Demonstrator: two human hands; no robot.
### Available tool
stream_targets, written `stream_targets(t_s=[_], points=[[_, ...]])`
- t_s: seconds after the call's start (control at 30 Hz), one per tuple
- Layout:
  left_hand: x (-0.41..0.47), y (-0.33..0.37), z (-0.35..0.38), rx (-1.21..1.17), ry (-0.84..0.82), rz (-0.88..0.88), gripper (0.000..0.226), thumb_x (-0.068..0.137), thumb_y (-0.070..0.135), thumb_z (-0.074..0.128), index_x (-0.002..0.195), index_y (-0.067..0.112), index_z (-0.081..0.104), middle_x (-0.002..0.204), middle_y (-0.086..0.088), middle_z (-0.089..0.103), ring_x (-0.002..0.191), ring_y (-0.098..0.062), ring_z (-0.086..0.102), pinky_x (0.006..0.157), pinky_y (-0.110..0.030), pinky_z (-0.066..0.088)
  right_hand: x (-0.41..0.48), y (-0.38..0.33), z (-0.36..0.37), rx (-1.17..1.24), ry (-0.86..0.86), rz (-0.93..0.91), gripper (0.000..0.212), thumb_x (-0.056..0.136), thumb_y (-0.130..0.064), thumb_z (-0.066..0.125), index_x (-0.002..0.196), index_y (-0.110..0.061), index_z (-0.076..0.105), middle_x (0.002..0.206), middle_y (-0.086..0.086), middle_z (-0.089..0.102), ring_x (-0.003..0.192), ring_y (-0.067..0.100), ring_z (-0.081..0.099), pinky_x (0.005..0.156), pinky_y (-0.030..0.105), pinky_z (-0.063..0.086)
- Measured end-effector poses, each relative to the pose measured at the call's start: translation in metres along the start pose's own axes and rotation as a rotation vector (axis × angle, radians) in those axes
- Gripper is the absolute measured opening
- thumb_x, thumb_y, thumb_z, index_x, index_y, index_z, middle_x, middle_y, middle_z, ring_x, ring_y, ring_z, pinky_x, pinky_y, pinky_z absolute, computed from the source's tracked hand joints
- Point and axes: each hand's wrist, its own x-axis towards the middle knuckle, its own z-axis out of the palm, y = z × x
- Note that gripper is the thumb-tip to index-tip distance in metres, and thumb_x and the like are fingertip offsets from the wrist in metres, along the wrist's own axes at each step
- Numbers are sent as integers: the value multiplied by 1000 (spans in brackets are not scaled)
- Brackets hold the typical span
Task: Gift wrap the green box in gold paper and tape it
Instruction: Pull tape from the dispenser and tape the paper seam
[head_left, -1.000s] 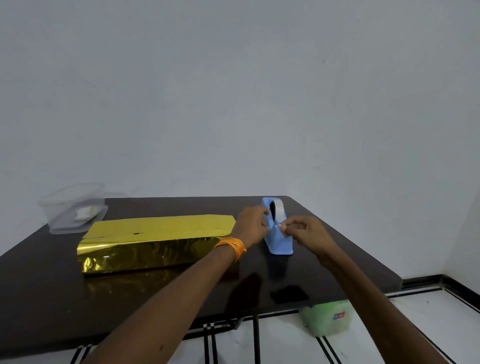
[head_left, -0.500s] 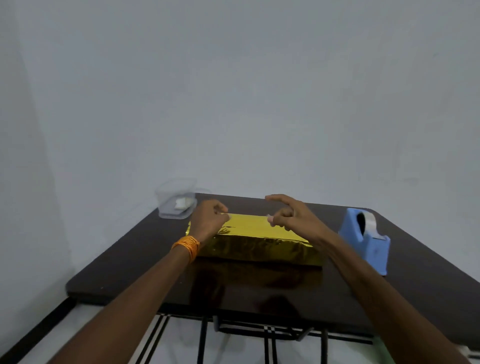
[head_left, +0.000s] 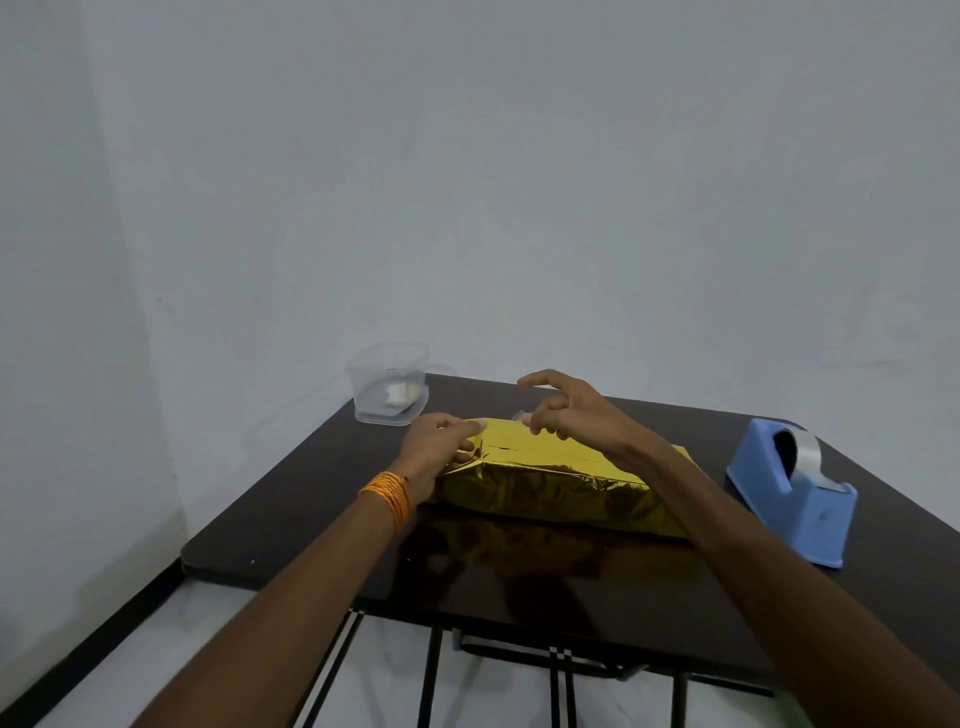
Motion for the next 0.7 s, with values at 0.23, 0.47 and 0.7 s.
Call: stream_targets(t_s=[0.23,0.47,0.7], points=[[10,-5,9,42,18,-10,29,70,15,87,94,8,70,109,-8,66,102,-22,60,74,-30,49,8,4,-2,-48,-40,12,48,92,-24,69,137,-25,49,93,7,72,89,14,63,73,25,47],[9,-9,8,-64,-14,-98,24,75,14,83,96,8,74,111,-8,69,114,-24,56,93,-37,41,23,6,3,-126,-163,55,52,92,-22,68,140,-25,46,96,6,70,98,24,60,77,31,46],[7,-7,8,-82,-35,-101,27,77,11,80,102,4,75,113,-7,69,110,-20,54,90,-34,37,37,-4,11,-212,-300,90,58,90,-16,66,144,-25,44,100,3,66,101,19,58,75,28,42]])
